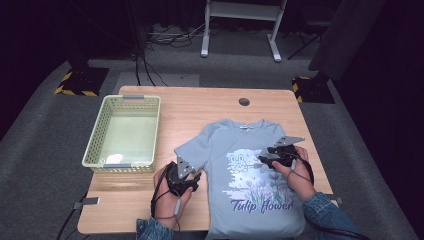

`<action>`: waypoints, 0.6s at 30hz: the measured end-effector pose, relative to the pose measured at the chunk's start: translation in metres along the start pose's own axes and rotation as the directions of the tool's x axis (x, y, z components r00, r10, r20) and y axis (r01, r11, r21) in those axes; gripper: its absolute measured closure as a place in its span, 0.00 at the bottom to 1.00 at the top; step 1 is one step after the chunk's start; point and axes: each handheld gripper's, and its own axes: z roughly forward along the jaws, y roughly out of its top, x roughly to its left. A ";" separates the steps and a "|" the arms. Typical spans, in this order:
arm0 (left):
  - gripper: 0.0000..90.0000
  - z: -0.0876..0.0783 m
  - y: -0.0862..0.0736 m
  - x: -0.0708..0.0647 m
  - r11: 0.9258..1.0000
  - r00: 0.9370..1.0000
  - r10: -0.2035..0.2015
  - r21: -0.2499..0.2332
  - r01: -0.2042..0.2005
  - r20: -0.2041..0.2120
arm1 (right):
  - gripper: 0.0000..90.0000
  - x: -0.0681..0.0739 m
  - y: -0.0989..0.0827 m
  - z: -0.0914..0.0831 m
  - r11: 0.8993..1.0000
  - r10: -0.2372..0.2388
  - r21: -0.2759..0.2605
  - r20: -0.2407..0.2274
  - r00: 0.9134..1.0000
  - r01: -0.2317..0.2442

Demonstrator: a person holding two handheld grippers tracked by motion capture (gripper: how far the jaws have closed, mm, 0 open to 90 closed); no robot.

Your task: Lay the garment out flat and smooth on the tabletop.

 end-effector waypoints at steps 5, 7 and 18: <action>0.45 -0.001 0.000 0.001 1.000 1.000 0.000 -0.003 0.000 0.000 | 0.75 0.000 -0.002 0.007 0.999 -0.018 0.031 -0.006 1.000 0.018; 0.45 0.000 0.000 0.001 1.000 1.000 0.002 0.001 -0.002 0.000 | 0.93 0.001 0.001 0.006 0.997 -0.053 0.055 -0.014 0.999 0.053; 0.45 0.001 0.003 0.000 1.000 1.000 0.003 -0.005 -0.003 0.005 | 0.97 -0.005 0.012 -0.016 0.998 -0.056 0.019 0.023 0.998 0.056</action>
